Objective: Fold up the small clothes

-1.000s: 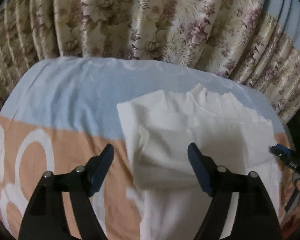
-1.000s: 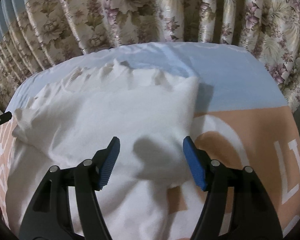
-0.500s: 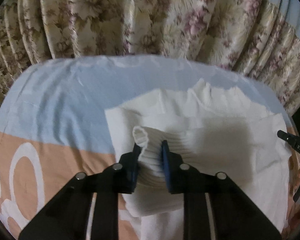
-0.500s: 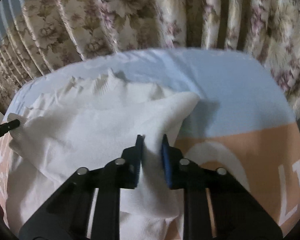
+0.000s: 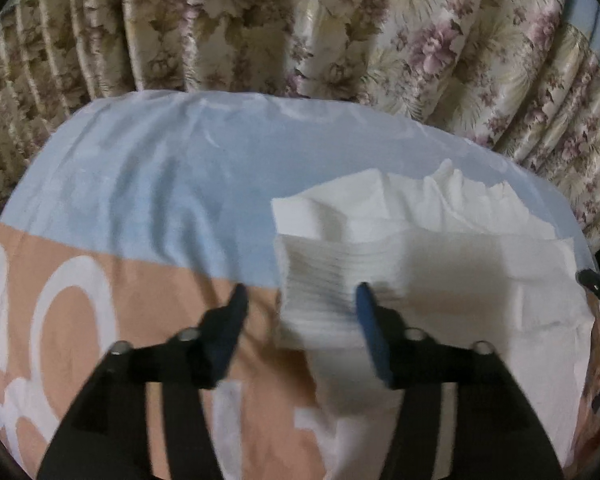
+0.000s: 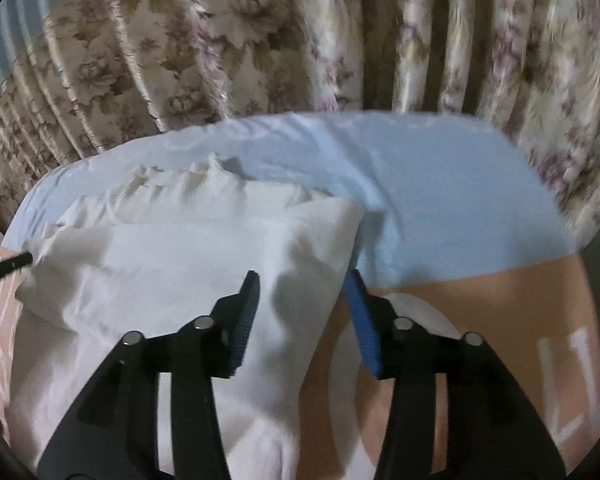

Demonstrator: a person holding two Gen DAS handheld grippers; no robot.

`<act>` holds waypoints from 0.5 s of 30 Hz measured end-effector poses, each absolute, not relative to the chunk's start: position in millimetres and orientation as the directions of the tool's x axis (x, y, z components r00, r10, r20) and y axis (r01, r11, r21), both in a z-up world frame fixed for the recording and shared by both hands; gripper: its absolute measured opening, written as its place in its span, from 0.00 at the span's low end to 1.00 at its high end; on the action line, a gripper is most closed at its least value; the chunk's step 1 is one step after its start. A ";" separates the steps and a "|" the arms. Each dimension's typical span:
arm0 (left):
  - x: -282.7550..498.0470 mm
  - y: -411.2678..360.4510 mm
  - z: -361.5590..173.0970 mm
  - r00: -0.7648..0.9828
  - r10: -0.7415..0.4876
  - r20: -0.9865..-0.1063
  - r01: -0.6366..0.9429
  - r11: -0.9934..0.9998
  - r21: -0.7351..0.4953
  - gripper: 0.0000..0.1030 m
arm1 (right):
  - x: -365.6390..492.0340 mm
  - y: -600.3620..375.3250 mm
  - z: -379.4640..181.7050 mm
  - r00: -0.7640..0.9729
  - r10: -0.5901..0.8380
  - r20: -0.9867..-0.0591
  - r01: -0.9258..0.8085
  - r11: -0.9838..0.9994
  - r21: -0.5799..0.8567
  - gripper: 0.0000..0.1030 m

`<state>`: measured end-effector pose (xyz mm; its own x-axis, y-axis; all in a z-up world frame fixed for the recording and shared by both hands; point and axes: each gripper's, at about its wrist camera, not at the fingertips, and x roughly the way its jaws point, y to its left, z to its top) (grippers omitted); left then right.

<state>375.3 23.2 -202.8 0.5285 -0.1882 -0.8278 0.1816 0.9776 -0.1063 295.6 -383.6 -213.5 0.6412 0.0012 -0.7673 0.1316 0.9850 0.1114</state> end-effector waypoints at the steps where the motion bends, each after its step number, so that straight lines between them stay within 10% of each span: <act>1: 369.7 22.9 -196.5 0.545 -0.178 -0.819 0.179 0.979 -0.094 0.61 | 290.2 -375.6 -208.8 0.649 0.004 -0.760 0.111 0.989 0.100 0.53; 15: 332.4 -36.7 -220.1 0.491 -0.190 -0.850 0.350 0.937 -0.008 0.65 | 280.9 -360.3 -248.3 0.544 0.020 -0.839 0.075 0.995 0.072 0.53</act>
<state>332.4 -36.7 -220.1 0.4909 -0.1904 -0.8502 0.3500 0.9367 -0.0077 280.9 -360.3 -248.3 0.5439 0.0203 -0.8389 0.0745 0.9946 0.0724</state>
